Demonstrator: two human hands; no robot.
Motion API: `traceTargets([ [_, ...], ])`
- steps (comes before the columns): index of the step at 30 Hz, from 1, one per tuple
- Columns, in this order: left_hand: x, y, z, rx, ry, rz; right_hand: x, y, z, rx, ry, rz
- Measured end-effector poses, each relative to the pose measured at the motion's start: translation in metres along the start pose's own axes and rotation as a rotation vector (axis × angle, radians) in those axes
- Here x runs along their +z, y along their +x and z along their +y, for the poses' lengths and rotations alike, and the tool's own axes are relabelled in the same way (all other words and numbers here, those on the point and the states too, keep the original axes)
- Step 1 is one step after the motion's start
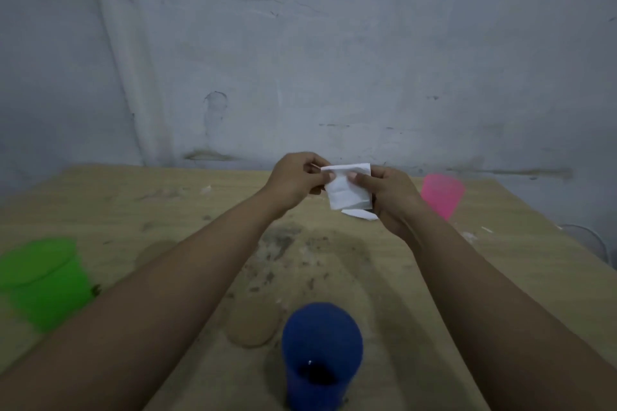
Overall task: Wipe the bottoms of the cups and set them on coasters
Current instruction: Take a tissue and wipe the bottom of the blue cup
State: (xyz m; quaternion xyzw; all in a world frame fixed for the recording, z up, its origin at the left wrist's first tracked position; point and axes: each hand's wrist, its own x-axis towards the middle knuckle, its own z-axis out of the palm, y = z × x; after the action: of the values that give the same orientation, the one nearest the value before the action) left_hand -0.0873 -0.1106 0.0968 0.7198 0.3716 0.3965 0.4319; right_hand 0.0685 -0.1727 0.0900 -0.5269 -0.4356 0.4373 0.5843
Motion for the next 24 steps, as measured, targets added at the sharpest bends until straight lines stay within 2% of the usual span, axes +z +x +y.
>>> traceTargets([
  [5,-0.010,-0.057,0.022,0.046,0.071,0.039,0.013,-0.056,-0.010,-0.047,-0.046,-0.045],
  [10,-0.013,-0.115,0.036,0.035,0.085,-0.052,0.014,-0.109,-0.010,-0.069,-0.062,0.030],
  [13,-0.012,-0.145,0.025,-0.020,-0.004,-0.102,0.011,-0.137,0.005,-0.082,-0.102,0.078],
  [20,-0.002,-0.202,-0.002,-0.127,-0.022,-0.183,0.008,-0.198,0.049,0.044,0.044,0.298],
  [24,0.007,-0.230,0.000,-0.079,0.105,-0.175,0.013,-0.217,0.066,0.098,0.080,0.312],
])
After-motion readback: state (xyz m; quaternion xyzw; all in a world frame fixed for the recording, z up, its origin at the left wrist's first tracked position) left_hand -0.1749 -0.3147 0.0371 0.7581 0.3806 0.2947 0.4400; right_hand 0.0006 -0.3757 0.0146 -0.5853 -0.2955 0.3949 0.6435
